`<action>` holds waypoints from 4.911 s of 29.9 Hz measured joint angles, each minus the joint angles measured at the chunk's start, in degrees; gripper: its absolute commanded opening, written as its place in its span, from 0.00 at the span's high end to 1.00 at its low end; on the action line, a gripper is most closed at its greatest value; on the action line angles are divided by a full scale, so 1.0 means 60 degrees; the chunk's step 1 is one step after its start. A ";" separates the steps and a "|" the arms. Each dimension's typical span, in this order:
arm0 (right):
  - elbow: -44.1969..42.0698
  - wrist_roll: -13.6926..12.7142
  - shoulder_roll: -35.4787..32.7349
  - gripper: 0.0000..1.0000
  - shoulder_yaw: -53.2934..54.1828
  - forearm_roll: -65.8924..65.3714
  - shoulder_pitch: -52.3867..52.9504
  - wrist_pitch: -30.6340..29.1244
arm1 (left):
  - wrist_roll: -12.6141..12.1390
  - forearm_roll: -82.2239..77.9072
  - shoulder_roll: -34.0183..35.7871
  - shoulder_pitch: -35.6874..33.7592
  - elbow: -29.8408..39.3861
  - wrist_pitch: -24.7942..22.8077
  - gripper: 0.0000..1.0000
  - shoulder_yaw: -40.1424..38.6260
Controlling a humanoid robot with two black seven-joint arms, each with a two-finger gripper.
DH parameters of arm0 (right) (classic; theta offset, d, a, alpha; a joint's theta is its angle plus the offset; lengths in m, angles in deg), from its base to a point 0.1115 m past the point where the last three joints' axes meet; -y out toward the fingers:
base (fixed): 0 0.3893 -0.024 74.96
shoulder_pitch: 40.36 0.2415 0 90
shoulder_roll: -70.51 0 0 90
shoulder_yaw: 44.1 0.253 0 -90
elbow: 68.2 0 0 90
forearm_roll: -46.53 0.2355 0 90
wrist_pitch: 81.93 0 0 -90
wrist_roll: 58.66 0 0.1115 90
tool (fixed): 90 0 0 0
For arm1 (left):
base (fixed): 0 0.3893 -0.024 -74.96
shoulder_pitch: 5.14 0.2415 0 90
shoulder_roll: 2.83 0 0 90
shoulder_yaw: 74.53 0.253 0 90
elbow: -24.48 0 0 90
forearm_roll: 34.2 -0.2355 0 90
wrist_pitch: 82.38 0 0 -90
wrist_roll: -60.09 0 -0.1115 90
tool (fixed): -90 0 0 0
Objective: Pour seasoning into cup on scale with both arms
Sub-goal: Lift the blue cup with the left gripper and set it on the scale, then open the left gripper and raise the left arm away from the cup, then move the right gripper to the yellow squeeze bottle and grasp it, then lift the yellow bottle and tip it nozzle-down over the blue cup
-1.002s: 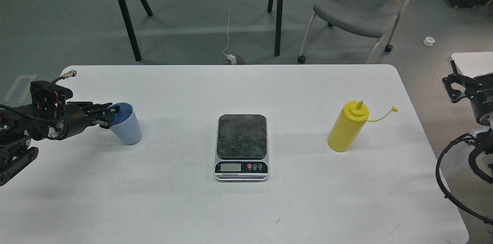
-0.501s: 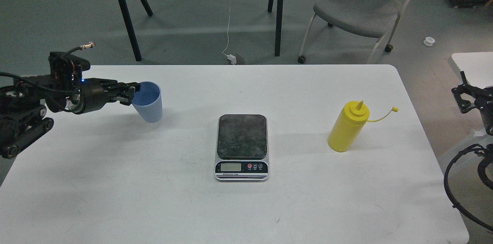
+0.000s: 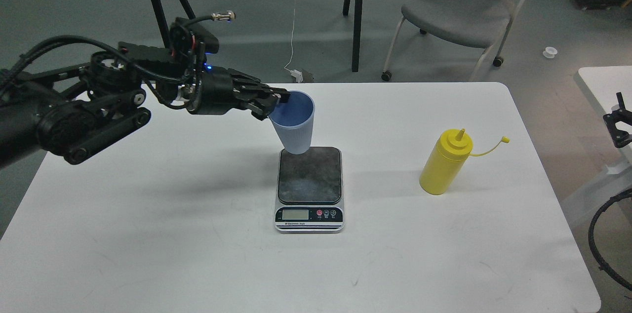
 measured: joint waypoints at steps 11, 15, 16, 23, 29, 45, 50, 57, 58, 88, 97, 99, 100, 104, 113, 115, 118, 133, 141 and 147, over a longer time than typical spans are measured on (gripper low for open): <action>-0.0004 0.0000 -0.0074 0.00 0.0012 0.0000 -0.0009 0.0000 | -0.0052 -0.0182 -0.1092 0.0160 -0.0898 -0.0040 0.98 0.0750; -0.0004 -0.0001 -0.0074 0.00 0.0012 -0.0001 -0.0009 0.0000 | -0.0063 -0.0188 -0.1093 0.0185 -0.1068 -0.0030 0.98 0.0755; -0.0004 -0.0001 -0.0074 0.00 0.0012 -0.0003 -0.0009 0.0000 | -0.0069 -0.0189 -0.1093 0.0188 -0.1122 -0.0029 0.97 0.0755; -0.0004 -0.0002 -0.0073 0.00 0.0012 -0.0016 -0.0009 0.0000 | -0.0259 -0.0191 -0.1384 0.0262 -0.1804 0.0011 0.96 0.0756; -0.0003 -0.0002 -0.0073 0.00 0.0011 -0.0016 -0.0009 0.0000 | -0.0295 -0.0204 -0.1492 0.0321 -0.1908 0.0021 0.94 0.0755; -0.0004 -0.0002 -0.0032 0.00 0.0013 -0.0015 -0.0011 0.0000 | -0.0468 -0.0362 -0.1726 0.0306 -0.2172 0.0048 0.59 0.1080; -0.0003 -0.0002 -0.0063 0.00 0.0011 -0.0015 -0.0010 0.0000 | -0.0448 -0.0263 -0.1723 0.0231 -0.2110 0.0032 0.38 0.1037; 0.0119 -0.0035 -0.0314 0.01 0.0010 0.0037 -0.0161 0.0000 | -0.0325 0.1516 -0.1327 0.0178 -0.1548 0.0023 0.09 0.0314; 0.0199 -0.0044 -0.0359 0.01 0.0010 0.0056 -0.0224 0.0000 | -0.0313 0.2071 -0.1224 0.0163 -0.1462 0.0006 0.08 0.0111; 0.5271 -0.0118 0.3169 0.01 -0.0825 0.0186 -0.4495 0.0000 | -0.0405 1.7782 -0.0064 0.0636 -0.3068 -0.0945 0.00 -0.3044; 0.4864 -0.0106 0.3529 0.01 -0.1082 0.0161 -0.3776 0.0000 | -0.0405 1.7741 0.0026 0.0666 -0.3033 -0.1008 0.00 -0.3054; 0.4608 -0.0109 0.3615 0.01 -0.1110 0.0160 -0.3573 0.0000 | -0.0405 1.7731 0.0031 0.0667 -0.3031 -0.1014 0.00 -0.3053; 0.4435 -0.0116 0.3715 0.01 -0.1148 0.0159 -0.3493 0.0000 | -0.0405 1.7724 0.0034 0.0673 -0.3031 -0.1030 0.00 -0.3048; 0.3787 -0.0127 0.4069 0.01 -0.1319 0.0160 -0.3183 0.0000 | -0.0395 1.7701 0.0063 0.0715 -0.3031 -0.1172 0.00 -0.3019; 0.2973 -0.0107 0.4327 0.02 -0.1728 0.0146 -0.2738 0.0000 | -0.0363 1.7707 0.0287 0.0813 -0.3034 -0.1259 0.00 -0.3021; 0.2864 -0.0107 0.4320 0.04 -0.1752 0.0143 -0.2623 0.0000 | -0.0352 1.7709 0.0299 0.0814 -0.3033 -0.1310 0.00 -0.3023; 0.2796 -0.0109 0.4285 0.05 -0.1781 0.0133 -0.2457 0.0000 | -0.0348 1.7712 0.0308 0.0817 -0.3033 -0.1340 0.00 -0.3023; 0.1428 -0.0001 0.4761 0.10 -0.2011 0.0128 -0.1136 0.0000 | -0.0358 1.7697 0.0282 0.0804 -0.2945 -0.1319 0.00 -0.3068; 0.0732 0.0026 0.5270 0.57 -0.2091 0.0026 -0.0473 0.0000 | -0.0337 1.7697 0.0291 0.0802 -0.2945 -0.1293 0.00 -0.3076; 0.1076 0.0846 0.5272 0.65 -0.2047 -0.0002 -0.0434 0.0000 | -0.0302 1.7706 0.0295 0.0771 -0.2945 -0.1303 0.00 -0.3098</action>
